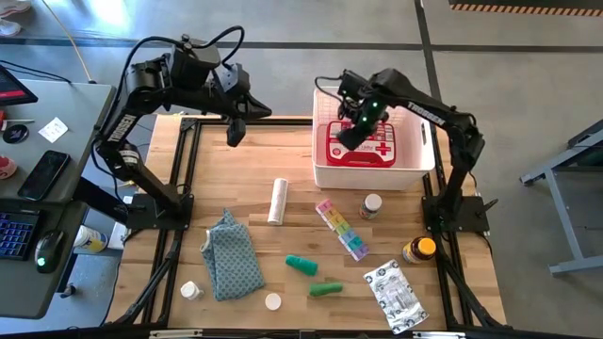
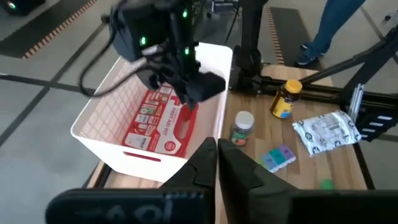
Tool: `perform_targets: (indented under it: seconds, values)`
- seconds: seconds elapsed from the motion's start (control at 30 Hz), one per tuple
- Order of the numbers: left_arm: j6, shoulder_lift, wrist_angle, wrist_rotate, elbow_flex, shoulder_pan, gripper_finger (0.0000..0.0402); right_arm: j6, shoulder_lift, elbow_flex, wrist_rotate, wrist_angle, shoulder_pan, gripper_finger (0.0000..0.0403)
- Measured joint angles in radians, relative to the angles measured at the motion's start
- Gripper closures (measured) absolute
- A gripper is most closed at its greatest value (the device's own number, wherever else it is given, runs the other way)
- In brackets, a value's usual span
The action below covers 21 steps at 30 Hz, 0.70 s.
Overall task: Pick & place medical supplies in basket/bin
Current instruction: Put the red first aid kit into the white bin
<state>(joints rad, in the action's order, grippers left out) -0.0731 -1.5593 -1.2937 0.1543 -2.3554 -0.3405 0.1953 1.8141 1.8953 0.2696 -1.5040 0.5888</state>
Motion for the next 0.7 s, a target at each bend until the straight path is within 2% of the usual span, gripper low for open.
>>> perform_targets:
  seconds: [0.1, 0.27, 0.43, 0.53, 0.7]
  values:
    - [-0.001, -0.002, 0.016, -0.020, 0.000, 0.000, 0.0348, -0.018, 0.000, -0.069, -0.007, 0.032, 0.000, 0.0269]
    - [0.024, -0.006, 0.046, -0.061, 0.000, 0.000, 0.0361, 0.058, 0.000, -0.193, -0.083, 0.088, 0.000, 0.0236]
    - [0.031, -0.005, 0.044, -0.068, 0.000, 0.000, 0.0369, 0.071, 0.000, -0.257, -0.031, 0.270, 0.000, 0.0192]
    - [0.033, -0.005, 0.047, -0.068, 0.000, 0.000, 0.0364, 0.020, 0.000, -0.258, -0.027, 0.365, -0.001, 0.0176]
    - [0.030, -0.005, 0.077, -0.069, 0.000, 0.000, 0.0354, -0.147, 0.000, -0.258, -0.081, 0.491, 0.000, 0.0181]
